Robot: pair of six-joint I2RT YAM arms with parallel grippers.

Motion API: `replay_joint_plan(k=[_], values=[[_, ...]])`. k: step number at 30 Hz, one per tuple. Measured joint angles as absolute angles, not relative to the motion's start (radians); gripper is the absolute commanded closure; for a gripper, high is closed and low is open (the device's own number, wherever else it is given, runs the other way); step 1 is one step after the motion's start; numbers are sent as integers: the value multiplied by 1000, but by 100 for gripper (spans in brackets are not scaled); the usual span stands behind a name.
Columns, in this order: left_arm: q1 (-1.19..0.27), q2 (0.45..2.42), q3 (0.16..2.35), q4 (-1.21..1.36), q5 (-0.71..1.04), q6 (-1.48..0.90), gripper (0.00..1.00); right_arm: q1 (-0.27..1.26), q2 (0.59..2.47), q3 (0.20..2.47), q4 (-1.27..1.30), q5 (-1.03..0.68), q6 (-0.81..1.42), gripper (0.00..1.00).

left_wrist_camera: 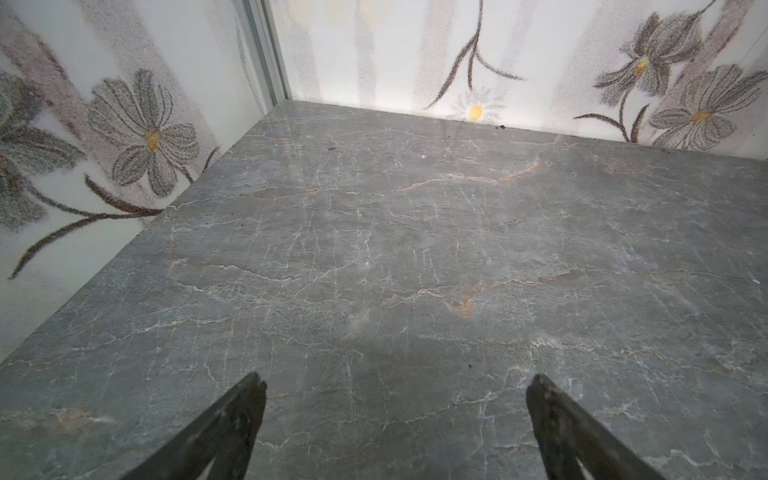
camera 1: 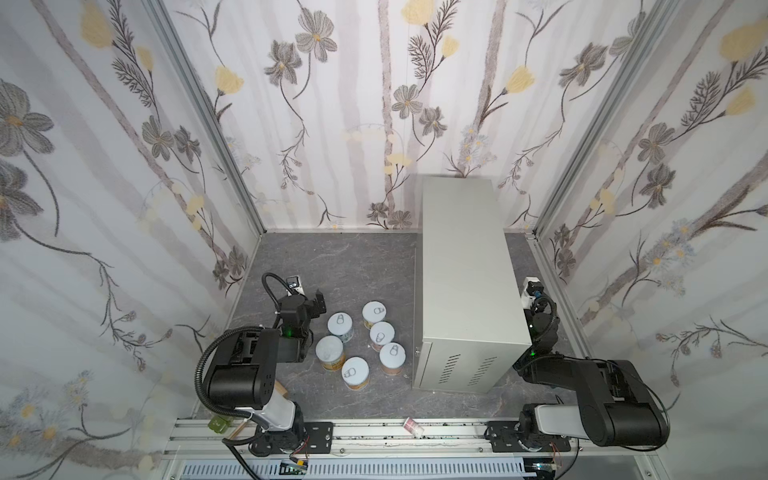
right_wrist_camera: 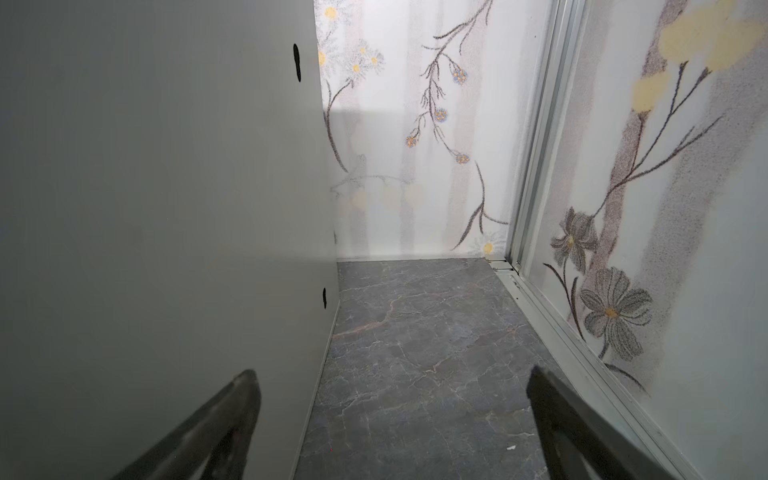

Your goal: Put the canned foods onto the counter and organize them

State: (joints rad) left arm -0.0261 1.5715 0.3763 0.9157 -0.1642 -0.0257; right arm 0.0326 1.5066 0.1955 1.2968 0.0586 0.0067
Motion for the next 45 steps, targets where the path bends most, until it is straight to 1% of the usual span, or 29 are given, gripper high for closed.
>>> replay_joint_plan(k=[34,40,45], values=[[-28,1569,376,914,-169,-26,0,34,1507,196,1297,59,6,0],[-43,1522,446,817,-241,-34,0,34,1507,196,1297,59,6,0],[-64,1475,600,568,-388,-70,0,34,1507,196,1297,59,6,0]])
